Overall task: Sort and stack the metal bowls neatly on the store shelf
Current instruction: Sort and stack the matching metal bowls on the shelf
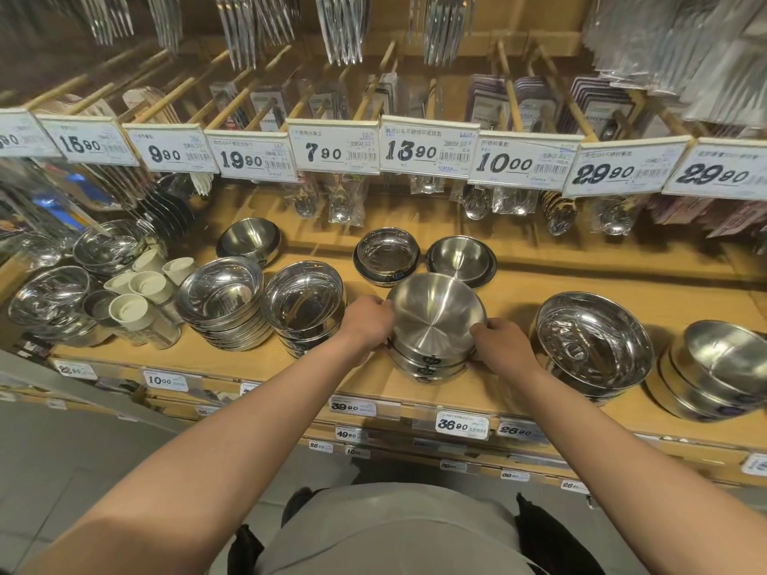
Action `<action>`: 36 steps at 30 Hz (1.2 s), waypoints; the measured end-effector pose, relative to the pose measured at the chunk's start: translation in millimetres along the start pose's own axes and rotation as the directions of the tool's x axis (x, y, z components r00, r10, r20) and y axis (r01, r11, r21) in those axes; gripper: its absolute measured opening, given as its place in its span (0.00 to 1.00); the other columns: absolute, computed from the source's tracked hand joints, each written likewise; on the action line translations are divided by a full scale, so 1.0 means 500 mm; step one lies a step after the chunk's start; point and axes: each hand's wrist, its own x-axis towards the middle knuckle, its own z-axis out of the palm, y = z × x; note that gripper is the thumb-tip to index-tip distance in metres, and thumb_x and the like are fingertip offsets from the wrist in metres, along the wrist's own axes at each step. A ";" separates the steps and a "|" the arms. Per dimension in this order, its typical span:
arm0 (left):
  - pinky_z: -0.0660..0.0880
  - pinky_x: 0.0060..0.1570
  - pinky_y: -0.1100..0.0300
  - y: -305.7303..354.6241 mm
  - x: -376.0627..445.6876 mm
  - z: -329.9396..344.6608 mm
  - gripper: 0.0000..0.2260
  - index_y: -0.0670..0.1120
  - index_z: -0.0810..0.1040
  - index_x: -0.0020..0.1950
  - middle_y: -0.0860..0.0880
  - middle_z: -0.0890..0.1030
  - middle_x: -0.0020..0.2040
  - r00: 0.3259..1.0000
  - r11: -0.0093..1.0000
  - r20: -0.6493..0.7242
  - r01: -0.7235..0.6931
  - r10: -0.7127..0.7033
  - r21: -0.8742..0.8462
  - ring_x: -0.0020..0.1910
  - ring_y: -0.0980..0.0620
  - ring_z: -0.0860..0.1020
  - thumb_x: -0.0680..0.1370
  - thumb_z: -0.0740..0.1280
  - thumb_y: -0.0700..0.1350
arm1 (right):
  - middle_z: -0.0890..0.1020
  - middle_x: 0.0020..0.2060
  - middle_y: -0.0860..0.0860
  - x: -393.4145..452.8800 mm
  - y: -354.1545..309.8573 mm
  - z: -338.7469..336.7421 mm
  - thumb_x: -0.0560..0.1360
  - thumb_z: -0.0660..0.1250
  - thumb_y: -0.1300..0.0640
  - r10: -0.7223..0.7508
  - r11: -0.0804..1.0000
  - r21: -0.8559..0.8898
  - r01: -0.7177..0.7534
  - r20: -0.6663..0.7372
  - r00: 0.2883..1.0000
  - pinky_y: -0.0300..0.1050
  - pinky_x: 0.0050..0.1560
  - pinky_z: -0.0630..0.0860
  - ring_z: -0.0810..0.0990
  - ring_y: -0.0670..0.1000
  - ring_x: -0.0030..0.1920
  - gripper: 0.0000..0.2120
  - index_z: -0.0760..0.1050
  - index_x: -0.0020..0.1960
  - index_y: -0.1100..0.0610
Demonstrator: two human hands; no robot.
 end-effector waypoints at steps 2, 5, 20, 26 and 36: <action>0.84 0.49 0.43 -0.004 0.003 0.001 0.16 0.37 0.80 0.57 0.39 0.81 0.54 1.000 1.000 0.002 -0.003 0.003 -0.003 0.44 0.46 0.79 0.84 0.56 0.46 | 0.79 0.35 0.54 0.000 0.000 0.000 0.80 0.59 0.59 0.005 0.999 0.038 -0.005 0.005 1.000 0.55 0.44 0.83 0.81 0.55 0.34 0.09 0.75 0.43 0.59; 0.84 0.49 0.43 -0.007 0.008 0.004 0.16 0.37 0.79 0.57 0.40 0.80 0.53 1.000 1.000 -0.002 -0.006 0.006 -0.026 0.42 0.49 0.78 0.85 0.57 0.47 | 0.78 0.33 0.53 -0.002 0.001 -0.001 0.80 0.60 0.59 -0.012 1.000 0.028 0.013 -0.011 1.000 0.44 0.37 0.82 0.79 0.52 0.32 0.10 0.74 0.41 0.59; 0.79 0.43 0.53 -0.015 0.015 0.015 0.17 0.45 0.75 0.67 0.41 0.79 0.57 0.985 0.972 0.143 0.125 -0.098 -0.197 0.51 0.45 0.77 0.84 0.54 0.49 | 0.81 0.57 0.56 -0.011 -0.005 -0.002 0.81 0.50 0.43 0.067 0.970 0.224 -0.095 0.131 0.989 0.55 0.51 0.83 0.80 0.58 0.57 0.22 0.75 0.63 0.52; 0.78 0.36 0.56 -0.018 0.000 0.021 0.18 0.44 0.76 0.64 0.43 0.79 0.52 0.984 0.958 0.123 0.157 -0.130 -0.239 0.47 0.46 0.76 0.84 0.53 0.50 | 0.81 0.56 0.56 -0.015 -0.001 0.003 0.82 0.50 0.48 0.117 0.962 0.234 -0.138 0.104 0.988 0.55 0.52 0.82 0.79 0.58 0.58 0.18 0.76 0.59 0.53; 0.79 0.38 0.55 -0.015 -0.016 0.024 0.16 0.42 0.78 0.61 0.44 0.77 0.47 0.986 0.956 0.124 0.142 -0.113 -0.258 0.45 0.46 0.74 0.82 0.55 0.47 | 0.81 0.54 0.56 -0.015 -0.004 -0.001 0.81 0.50 0.49 0.155 0.957 0.229 -0.178 0.114 0.981 0.57 0.52 0.83 0.80 0.57 0.56 0.19 0.76 0.62 0.54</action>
